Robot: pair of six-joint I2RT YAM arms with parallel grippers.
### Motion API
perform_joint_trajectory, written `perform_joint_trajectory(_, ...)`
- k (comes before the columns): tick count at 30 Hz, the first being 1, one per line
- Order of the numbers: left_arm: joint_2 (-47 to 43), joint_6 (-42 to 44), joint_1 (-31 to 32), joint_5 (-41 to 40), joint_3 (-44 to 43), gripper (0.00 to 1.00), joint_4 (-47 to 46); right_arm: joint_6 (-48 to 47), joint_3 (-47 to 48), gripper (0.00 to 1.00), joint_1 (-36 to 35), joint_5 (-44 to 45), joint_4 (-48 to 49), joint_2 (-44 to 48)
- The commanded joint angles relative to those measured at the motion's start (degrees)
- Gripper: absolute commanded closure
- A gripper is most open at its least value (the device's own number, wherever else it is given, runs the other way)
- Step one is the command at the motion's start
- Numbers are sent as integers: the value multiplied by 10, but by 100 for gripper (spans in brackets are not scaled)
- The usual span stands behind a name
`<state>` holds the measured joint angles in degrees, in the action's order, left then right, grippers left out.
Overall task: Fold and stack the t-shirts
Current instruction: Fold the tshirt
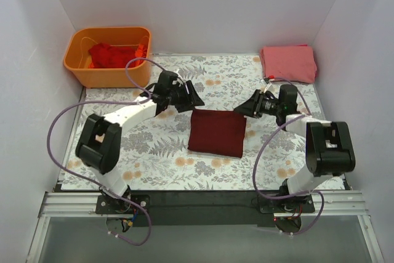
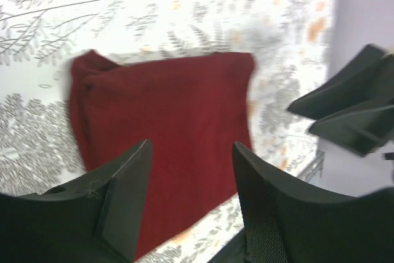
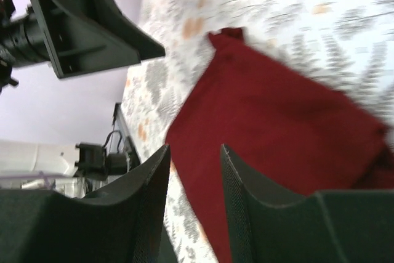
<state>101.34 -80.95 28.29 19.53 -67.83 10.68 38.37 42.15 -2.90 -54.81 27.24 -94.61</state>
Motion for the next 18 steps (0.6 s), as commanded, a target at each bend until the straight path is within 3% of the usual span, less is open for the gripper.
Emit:
perform_joint_trajectory(1,-95,4,20,-13,31,46,4,24,-61,55,-32,-28,17,81)
perform_joint_trajectory(6,-128,-13,76,-5,111,57,4,40,-139,52,-89,-21,18,129)
perform_joint_trajectory(10,-118,-57,81,-1,196,73,-6,29,-203,50,-89,-21,18,97)
perform_joint_trajectory(18,-111,-124,64,-11,295,80,10,-24,-250,48,-33,-41,18,-11)
